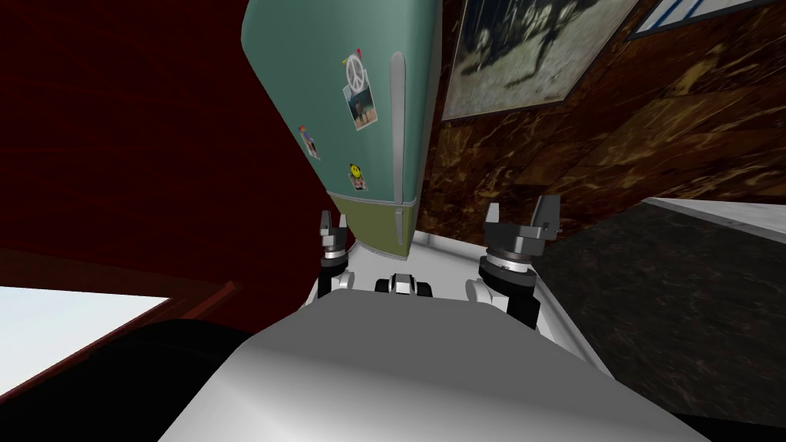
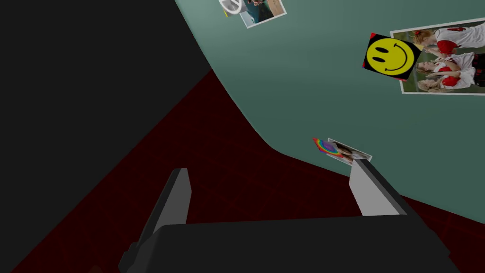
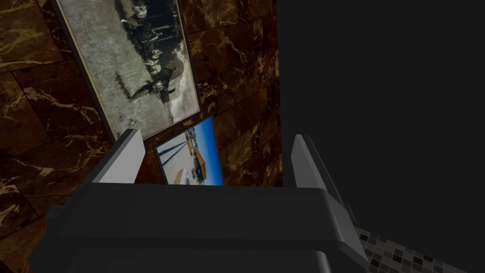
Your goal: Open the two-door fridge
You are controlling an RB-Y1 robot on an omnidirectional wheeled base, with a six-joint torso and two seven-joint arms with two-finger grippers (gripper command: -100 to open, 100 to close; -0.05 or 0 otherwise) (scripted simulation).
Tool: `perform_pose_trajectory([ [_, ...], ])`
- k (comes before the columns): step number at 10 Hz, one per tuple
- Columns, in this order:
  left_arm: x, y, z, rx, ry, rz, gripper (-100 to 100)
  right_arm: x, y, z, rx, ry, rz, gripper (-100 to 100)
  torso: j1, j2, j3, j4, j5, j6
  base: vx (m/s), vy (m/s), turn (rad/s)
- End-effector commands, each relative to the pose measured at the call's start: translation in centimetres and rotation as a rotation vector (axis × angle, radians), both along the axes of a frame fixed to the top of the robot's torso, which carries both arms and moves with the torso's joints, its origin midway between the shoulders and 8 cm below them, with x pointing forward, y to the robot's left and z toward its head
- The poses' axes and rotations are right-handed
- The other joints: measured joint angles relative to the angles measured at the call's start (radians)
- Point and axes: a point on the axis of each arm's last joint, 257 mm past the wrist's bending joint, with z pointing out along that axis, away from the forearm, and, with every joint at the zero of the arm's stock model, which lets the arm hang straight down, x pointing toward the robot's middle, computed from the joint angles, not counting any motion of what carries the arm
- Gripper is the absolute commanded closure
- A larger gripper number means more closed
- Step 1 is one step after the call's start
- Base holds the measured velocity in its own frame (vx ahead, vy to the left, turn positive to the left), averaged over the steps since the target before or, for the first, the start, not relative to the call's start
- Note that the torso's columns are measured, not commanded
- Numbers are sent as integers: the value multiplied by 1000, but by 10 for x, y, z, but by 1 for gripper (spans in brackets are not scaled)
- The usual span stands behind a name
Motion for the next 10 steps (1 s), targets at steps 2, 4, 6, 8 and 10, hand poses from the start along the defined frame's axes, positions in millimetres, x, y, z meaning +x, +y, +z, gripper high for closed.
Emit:
perform_pose_trajectory([
  [2, 14, -12, -22, 60, 38, -34, -100, 0, 0, 0, 0, 0, 0, 0, 0, 1, -6, 3, 0, 0, 96, -52, -68],
  [4, 20, -15, -33, 67, 52, -39, -100, 0, 0, 0, 0, 0, 0, 0, -1, 4, -5, 4, 0, 0, 80, -69, -62],
  [6, 26, -18, -43, 69, 66, -42, -100, 0, 0, 0, 0, 0, 0, 0, 2, 7, -3, 5, 1, 0, 58, -37, -55],
  [8, 33, -23, -56, 68, 83, -46, -100, 0, 0, 0, 0, 0, 0, 0, 2, 5, -4, 5, 1, 0, 63, -40, -57],
  [10, 38, -26, -65, 73, 96, -51, -100, 0, 0, 0, 0, 0, 0, 0, 0, 4, -5, 4, 0, 0, 56, -42, -45],
])
